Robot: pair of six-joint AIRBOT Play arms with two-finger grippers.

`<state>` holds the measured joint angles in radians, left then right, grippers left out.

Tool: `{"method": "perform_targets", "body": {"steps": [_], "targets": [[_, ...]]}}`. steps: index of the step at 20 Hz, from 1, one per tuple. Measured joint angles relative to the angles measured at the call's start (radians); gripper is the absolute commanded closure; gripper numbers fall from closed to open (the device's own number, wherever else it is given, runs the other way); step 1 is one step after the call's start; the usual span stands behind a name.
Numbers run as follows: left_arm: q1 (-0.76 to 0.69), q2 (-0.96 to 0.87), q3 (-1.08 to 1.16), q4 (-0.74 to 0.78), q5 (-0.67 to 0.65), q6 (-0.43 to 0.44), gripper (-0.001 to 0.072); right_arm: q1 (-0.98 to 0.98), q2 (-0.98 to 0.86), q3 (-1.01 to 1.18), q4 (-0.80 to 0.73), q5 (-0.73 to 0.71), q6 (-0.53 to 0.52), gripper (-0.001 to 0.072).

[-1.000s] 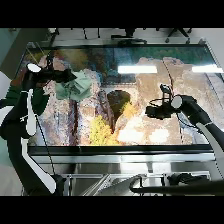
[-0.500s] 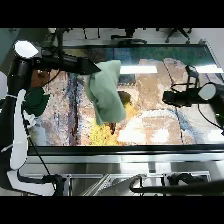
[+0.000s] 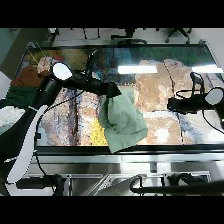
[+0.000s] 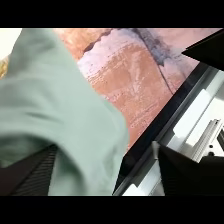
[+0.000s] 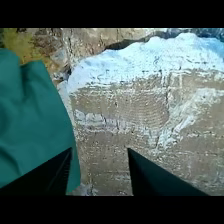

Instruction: Fold the shirts.

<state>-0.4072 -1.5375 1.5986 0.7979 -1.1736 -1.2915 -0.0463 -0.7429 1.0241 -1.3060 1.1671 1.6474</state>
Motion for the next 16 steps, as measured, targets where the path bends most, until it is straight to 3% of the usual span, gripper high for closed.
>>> {"method": "perform_targets", "body": {"steps": [6,10,13,16], "targets": [[0.167,0.019,0.076,0.038,-0.192,-0.058,0.0011,-0.001,-0.010,-0.024,0.026,0.060,-0.042,0.0161],[0.262,0.127,-0.149,0.076,-0.258,-0.070,0.0011,0.000,-0.014,-0.095,0.146,0.076,-0.132,0.0160],[0.242,0.223,-0.460,0.082,-0.161,-0.051,0.0011,0.000,-0.026,-0.196,0.206,0.033,-0.184,0.0160],[0.155,0.268,-0.730,0.018,0.040,-0.019,0.0011,-0.001,-0.077,-0.248,0.245,-0.043,-0.232,0.0160]]}}
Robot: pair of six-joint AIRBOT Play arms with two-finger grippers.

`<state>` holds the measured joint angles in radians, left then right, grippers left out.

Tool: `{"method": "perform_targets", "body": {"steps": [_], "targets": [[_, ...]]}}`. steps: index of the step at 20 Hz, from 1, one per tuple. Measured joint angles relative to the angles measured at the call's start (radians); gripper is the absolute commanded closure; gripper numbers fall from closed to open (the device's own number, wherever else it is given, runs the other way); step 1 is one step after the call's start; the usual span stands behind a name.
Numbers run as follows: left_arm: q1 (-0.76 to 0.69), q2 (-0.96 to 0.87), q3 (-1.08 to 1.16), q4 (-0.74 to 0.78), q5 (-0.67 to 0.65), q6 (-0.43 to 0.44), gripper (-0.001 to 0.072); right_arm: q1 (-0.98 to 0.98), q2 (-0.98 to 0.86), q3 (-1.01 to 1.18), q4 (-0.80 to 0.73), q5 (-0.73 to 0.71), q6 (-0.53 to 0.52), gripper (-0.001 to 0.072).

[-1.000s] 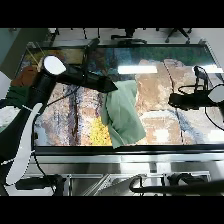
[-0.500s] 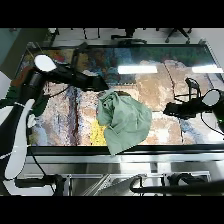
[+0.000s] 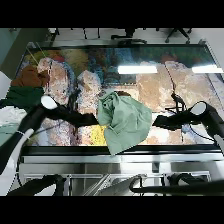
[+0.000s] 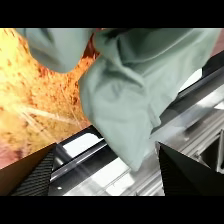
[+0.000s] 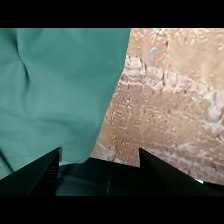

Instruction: Fold the shirts.

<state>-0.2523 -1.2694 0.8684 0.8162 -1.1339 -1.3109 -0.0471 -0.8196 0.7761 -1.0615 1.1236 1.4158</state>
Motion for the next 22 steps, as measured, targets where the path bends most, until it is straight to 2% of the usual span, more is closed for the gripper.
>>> {"method": "perform_targets", "body": {"steps": [3,6,7,8,9,10,12,16,22], "targets": [[-0.106,-0.024,-0.144,-0.124,0.200,0.052,0.0011,0.000,-0.093,-0.019,0.077,-0.062,-0.078,0.0161],[-0.180,-0.096,-0.166,-0.186,0.286,0.082,0.0012,0.000,-0.193,-0.023,0.174,-0.088,-0.175,0.0163],[-0.195,-0.124,-0.154,-0.206,0.293,0.087,0.0037,-0.001,-0.220,-0.020,0.223,-0.086,-0.212,0.0213],[-0.204,-0.150,-0.140,-0.221,0.295,0.090,0.0250,-0.001,-0.246,-0.016,0.266,-0.088,-0.249,0.0334],[-0.211,-0.179,-0.120,-0.222,0.296,0.093,0.0487,0.000,-0.266,-0.013,0.291,-0.093,-0.283,0.0548],[-0.216,-0.207,-0.097,-0.208,0.296,0.097,0.0701,0.000,-0.282,-0.009,0.306,-0.105,-0.312,0.0690],[-0.221,-0.241,-0.039,-0.220,0.275,0.106,0.0696,-0.001,-0.297,0.015,0.364,-0.107,-0.363,0.0693],[-0.211,-0.224,0.115,-0.224,0.204,0.127,0.0698,-0.016,-0.269,0.124,0.409,-0.042,-0.400,0.0694],[-0.170,0.028,0.453,-0.212,0.109,0.146,0.0698,-0.070,-0.054,0.496,0.518,0.114,-0.395,0.0693]]}}
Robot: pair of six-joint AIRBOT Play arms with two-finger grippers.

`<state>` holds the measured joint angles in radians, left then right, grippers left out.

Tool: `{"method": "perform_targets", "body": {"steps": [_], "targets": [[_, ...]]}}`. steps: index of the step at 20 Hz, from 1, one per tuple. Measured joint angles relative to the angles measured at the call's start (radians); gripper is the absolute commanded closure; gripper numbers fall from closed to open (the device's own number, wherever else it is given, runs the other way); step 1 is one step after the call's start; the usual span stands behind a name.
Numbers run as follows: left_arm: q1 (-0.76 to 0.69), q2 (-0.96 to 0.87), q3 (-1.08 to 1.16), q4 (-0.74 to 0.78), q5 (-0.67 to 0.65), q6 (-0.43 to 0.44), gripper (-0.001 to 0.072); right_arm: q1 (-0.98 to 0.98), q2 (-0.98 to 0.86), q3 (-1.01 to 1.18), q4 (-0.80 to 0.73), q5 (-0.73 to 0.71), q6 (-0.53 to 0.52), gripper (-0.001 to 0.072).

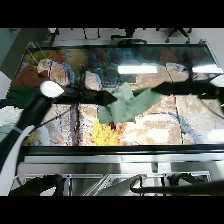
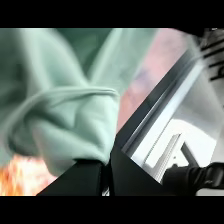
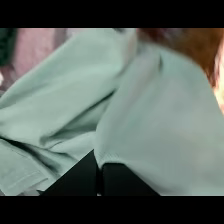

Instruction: Fold the shirts.

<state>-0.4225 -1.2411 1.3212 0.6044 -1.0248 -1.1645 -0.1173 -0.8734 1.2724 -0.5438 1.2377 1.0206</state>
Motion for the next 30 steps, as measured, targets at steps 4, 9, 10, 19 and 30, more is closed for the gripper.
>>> {"method": "perform_targets", "body": {"steps": [4,9,10,19,30], "targets": [[-0.001,0.184,0.269,0.004,-0.025,0.011,0.0697,-0.009,0.151,0.287,0.024,-0.001,0.000,0.0694],[-0.002,0.312,0.450,0.121,-0.029,-0.032,0.0697,-0.011,0.214,0.483,-0.039,-0.015,-0.001,0.0693],[-0.002,0.312,0.463,0.155,-0.042,-0.048,0.0697,-0.011,0.202,0.489,-0.040,-0.001,0.000,0.0694],[0.075,-0.038,0.286,0.298,0.010,-0.097,0.0695,0.021,-0.111,0.219,-0.055,-0.042,-0.040,0.0693],[0.344,-0.500,0.484,0.124,-0.195,-0.139,0.0220,0.001,-0.496,0.125,-0.172,-0.306,-0.027,0.0694]]}}
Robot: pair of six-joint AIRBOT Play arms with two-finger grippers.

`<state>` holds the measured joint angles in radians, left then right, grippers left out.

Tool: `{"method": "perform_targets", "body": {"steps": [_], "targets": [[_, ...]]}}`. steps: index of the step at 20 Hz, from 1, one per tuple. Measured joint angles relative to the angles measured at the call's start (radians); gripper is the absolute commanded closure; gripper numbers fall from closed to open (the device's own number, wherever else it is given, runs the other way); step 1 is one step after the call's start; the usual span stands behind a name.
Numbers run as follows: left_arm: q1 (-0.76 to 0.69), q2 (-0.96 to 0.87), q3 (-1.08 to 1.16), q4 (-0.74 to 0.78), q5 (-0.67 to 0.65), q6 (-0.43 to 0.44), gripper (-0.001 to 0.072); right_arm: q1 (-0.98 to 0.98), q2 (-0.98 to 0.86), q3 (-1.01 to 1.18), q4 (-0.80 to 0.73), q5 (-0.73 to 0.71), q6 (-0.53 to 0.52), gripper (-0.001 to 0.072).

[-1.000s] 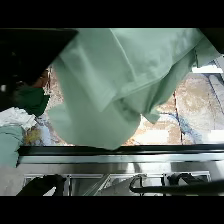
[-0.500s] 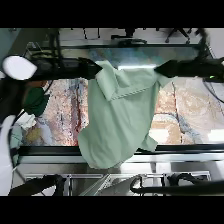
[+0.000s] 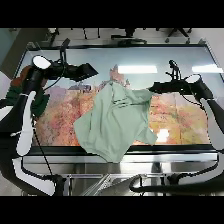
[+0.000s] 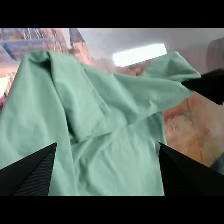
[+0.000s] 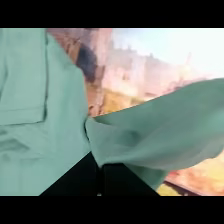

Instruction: Fold the shirts.

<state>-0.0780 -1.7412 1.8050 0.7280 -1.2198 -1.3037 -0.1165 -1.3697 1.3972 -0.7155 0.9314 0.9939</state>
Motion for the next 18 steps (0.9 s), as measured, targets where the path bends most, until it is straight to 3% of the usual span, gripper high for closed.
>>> {"method": "perform_targets", "body": {"steps": [4,7,12,18], "targets": [[0.092,0.074,-0.100,0.018,-0.296,-0.063,0.0238,-0.064,-0.018,-0.001,-0.007,-0.003,0.000,0.0693],[0.115,0.239,-0.390,0.130,-0.332,-0.077,0.0237,-0.108,-0.023,-0.001,-0.011,0.020,0.000,0.0694],[0.126,0.515,-0.986,0.222,-0.140,-0.106,0.0238,-0.136,-0.024,-0.001,-0.014,0.053,-0.001,0.0694],[0.128,0.613,-1.342,0.075,0.198,-0.066,0.0239,-0.141,-0.024,-0.001,-0.015,0.062,-0.008,0.0694]]}}
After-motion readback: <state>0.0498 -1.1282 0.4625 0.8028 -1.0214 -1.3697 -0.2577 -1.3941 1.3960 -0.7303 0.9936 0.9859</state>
